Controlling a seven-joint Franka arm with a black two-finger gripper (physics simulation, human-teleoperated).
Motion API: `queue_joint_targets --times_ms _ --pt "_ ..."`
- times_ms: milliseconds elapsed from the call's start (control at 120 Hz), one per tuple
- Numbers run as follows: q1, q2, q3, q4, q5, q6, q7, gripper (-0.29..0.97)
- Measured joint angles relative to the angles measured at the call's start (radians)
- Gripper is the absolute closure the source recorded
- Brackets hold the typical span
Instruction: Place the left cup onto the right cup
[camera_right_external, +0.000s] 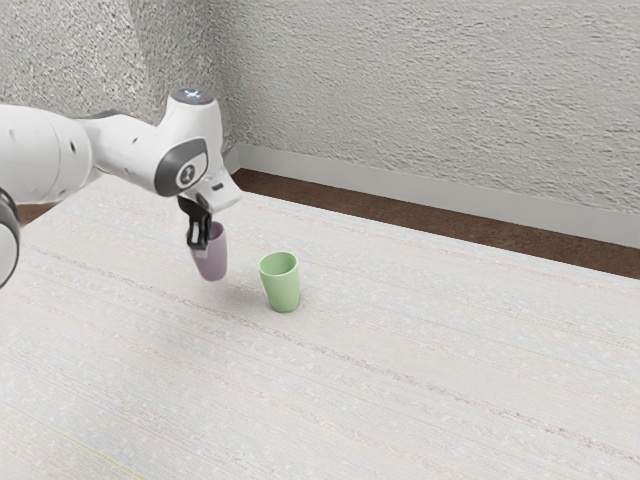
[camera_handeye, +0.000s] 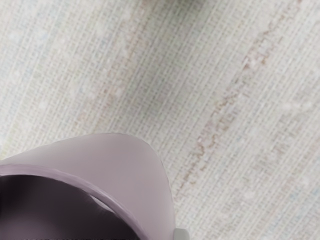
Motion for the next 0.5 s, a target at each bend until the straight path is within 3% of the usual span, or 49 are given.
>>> queue_joint_targets --times_ms 500 --pt "-0.066 -0.105 0.0 -0.002 0.044 -0.049 -0.041 0.79"
